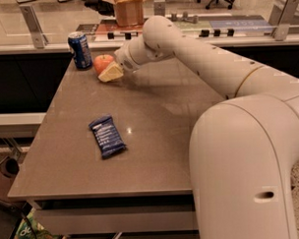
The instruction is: Move apple near pepsi can
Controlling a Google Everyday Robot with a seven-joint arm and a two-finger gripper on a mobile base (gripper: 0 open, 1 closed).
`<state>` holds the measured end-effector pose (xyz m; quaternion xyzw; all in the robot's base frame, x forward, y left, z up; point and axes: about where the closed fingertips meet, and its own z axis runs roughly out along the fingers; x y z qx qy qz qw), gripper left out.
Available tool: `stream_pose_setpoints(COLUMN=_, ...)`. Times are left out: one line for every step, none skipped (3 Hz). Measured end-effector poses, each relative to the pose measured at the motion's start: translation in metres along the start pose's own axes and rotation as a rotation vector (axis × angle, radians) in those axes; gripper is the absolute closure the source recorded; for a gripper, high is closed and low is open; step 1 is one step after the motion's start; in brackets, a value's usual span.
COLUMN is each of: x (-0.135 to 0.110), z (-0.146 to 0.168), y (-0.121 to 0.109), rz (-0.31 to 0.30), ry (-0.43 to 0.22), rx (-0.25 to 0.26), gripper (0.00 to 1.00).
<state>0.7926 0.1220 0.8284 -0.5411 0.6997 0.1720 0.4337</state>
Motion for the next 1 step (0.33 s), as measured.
stream_pose_setpoints(x=0.0000, z=0.0001, y=0.0001, rz=0.000, ry=0.000, rx=0.000, gripper=0.00)
